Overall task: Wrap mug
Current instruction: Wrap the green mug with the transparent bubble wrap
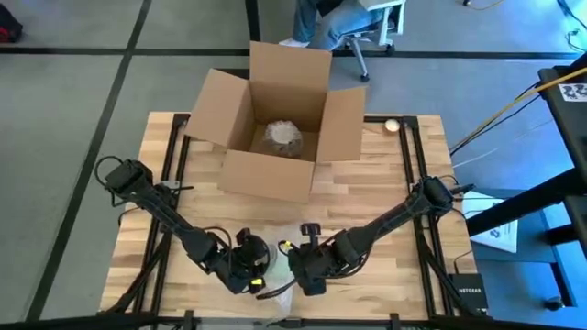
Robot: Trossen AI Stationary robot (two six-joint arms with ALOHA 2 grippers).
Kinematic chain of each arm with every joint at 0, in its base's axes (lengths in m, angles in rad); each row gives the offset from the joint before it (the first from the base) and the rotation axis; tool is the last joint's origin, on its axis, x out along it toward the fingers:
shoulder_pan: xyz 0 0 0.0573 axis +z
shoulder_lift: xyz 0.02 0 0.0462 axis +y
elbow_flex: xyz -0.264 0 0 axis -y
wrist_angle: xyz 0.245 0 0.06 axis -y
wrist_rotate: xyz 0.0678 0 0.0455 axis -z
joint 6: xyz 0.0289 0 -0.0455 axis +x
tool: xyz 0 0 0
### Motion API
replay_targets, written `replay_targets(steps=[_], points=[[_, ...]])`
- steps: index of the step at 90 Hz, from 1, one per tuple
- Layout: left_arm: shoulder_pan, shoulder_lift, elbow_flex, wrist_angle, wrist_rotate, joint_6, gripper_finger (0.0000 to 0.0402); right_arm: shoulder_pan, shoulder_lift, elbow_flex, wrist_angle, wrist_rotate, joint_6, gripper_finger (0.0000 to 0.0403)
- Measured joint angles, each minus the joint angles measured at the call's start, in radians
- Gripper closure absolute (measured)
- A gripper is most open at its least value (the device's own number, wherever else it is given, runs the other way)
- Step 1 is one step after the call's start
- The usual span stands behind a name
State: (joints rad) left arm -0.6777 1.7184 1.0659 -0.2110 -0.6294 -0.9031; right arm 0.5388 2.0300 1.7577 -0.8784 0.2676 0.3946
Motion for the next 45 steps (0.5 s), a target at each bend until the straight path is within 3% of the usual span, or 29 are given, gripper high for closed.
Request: replay_targets(steps=[25,45], points=[[0.004,-0.002,0.001,0.066,-0.002,0.041,0.0249,0.058,0.001,-0.23,0.328,-0.022,0.104,0.0395],[0.033,-0.002,0.002,0.157,0.004,0.101,0.0249,0.066,0.002,-0.389,0.54,0.065,0.184,0.0395]])
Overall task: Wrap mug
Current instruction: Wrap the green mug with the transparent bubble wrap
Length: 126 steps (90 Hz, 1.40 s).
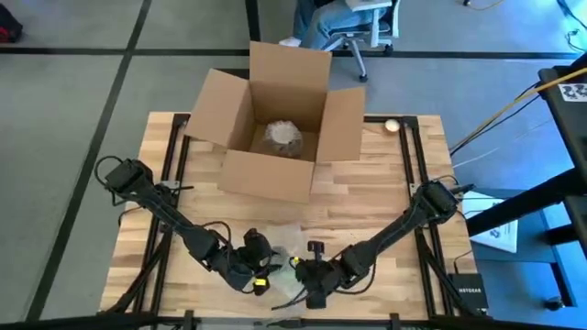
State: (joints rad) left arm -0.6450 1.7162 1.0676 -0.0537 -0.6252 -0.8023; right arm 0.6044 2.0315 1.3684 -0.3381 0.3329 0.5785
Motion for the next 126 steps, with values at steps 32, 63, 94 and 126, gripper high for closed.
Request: replay_targets(steps=[32,63,94,126], points=[[0.05,0.027,0.0,0.029,0.073,0.005,0.0249,0.011,-0.054,0.023,-0.153,-0.097,0.029,0.0395],[0.051,0.036,0.0,0.04,0.072,0.033,0.0249,-0.004,-0.166,0.111,-0.13,-0.034,-0.089,0.0395],[0.044,0.017,-0.001,0.016,0.102,0.032,0.0249,-0.114,-0.085,0.107,-0.058,-0.125,-0.162,0.0395],[0.009,-0.073,0.0,-0.044,0.072,0.025,0.0249,-0.128,-0.029,0.108,-0.058,-0.144,-0.164,0.0395]])
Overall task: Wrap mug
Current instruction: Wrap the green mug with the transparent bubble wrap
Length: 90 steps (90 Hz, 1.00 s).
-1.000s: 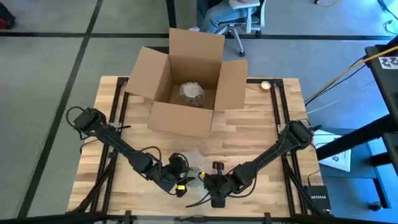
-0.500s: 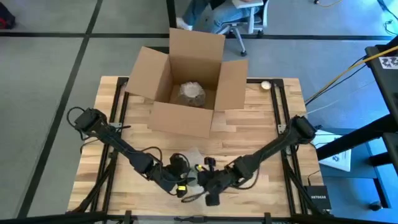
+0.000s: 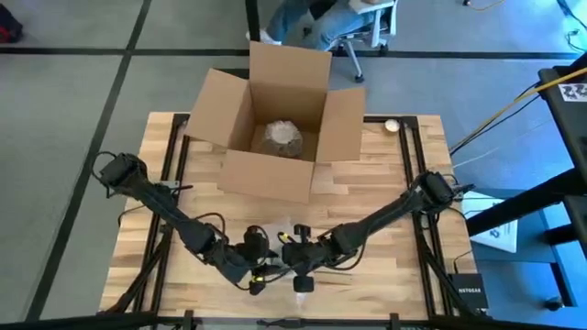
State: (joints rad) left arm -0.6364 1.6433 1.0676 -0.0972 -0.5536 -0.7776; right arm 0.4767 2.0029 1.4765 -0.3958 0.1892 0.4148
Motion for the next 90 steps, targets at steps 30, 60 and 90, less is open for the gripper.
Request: replay_targets(steps=[30,60,90], points=[[-0.028,-0.01,-0.001,-0.126,-0.172,0.027,0.0249,0.0,0.0,0.0,0.011,0.011,-0.021,0.0395],[0.024,-0.112,-0.016,-0.624,-0.318,-0.164,0.0249,0.0,0.0,0.0,0.037,0.013,-0.031,0.0395],[0.056,-0.032,-0.19,-0.05,-0.266,-0.026,0.0249,0.0,0.0,-0.001,0.033,0.012,-0.053,0.0395]])
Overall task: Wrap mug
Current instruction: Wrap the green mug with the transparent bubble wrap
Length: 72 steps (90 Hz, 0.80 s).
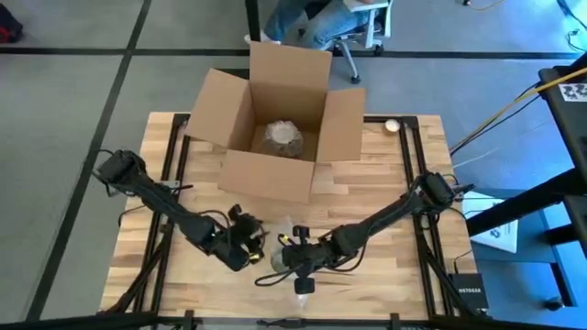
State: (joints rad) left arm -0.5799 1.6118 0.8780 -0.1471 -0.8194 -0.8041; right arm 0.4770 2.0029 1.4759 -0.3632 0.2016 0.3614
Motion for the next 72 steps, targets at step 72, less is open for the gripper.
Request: replay_targets(steps=[72], points=[[-0.019,-0.037,0.038,0.18,0.221,0.205,0.0249,0.0,0.0,0.0,-0.026,0.015,-0.003,0.0395]])
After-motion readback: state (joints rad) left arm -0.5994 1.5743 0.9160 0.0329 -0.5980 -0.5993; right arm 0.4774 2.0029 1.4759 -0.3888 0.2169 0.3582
